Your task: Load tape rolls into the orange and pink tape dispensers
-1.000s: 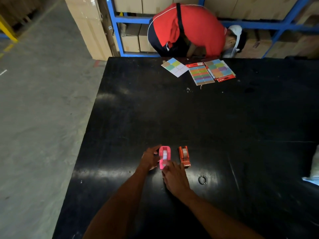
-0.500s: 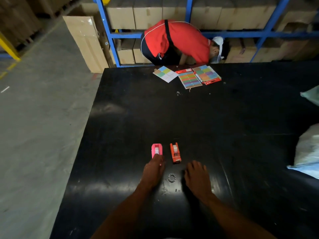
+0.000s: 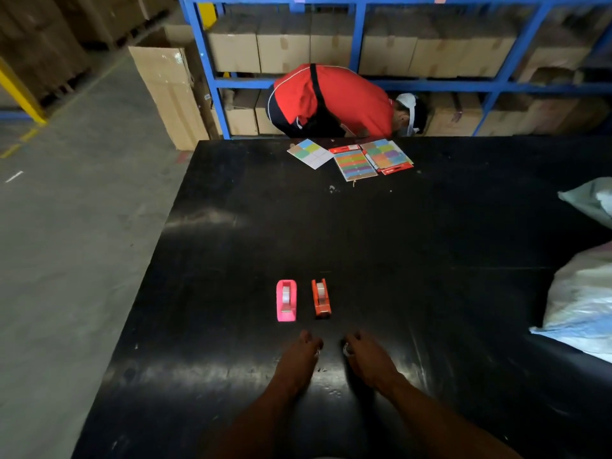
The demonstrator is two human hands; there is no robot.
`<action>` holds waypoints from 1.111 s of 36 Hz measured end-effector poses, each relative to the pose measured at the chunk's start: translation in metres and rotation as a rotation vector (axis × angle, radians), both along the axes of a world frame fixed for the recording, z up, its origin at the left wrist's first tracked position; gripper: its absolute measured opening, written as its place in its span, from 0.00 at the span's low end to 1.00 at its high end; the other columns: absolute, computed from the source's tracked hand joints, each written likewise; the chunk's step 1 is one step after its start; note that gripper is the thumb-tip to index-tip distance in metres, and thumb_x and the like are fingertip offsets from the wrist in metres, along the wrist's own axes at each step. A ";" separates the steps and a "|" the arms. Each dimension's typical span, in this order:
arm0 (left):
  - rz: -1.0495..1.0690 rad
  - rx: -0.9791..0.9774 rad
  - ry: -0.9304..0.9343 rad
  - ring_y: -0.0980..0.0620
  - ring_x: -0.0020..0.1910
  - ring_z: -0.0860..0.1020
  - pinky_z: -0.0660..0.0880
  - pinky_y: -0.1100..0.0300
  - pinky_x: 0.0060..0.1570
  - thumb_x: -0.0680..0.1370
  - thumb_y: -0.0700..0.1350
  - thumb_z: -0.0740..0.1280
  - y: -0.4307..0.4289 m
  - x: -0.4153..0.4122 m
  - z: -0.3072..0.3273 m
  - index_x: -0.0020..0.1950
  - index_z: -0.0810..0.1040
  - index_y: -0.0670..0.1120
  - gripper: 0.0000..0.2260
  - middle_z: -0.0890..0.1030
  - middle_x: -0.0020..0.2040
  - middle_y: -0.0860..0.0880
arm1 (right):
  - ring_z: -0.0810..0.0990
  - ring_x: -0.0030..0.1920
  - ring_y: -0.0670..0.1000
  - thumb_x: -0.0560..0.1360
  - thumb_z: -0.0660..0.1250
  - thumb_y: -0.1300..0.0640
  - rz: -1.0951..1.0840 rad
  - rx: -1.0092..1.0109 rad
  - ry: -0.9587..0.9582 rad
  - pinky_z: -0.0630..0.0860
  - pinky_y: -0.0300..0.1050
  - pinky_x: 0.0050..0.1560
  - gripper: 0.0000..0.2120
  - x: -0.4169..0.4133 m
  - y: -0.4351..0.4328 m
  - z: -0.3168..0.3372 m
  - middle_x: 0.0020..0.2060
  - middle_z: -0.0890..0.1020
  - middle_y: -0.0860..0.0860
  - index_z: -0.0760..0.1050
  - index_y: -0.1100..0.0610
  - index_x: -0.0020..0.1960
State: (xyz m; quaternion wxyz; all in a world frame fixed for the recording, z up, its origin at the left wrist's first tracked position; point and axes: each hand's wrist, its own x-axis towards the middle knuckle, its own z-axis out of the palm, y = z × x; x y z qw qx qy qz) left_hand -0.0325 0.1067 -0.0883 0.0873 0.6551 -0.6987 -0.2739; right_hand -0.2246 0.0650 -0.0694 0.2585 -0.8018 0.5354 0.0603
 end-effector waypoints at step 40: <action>0.231 0.092 0.040 0.42 0.55 0.80 0.78 0.49 0.52 0.76 0.44 0.64 -0.077 0.219 -0.004 0.67 0.70 0.52 0.19 0.71 0.66 0.48 | 0.77 0.47 0.57 0.68 0.69 0.57 0.239 -0.330 0.287 0.62 0.55 0.50 0.08 0.260 -0.077 0.015 0.44 0.82 0.53 0.79 0.53 0.47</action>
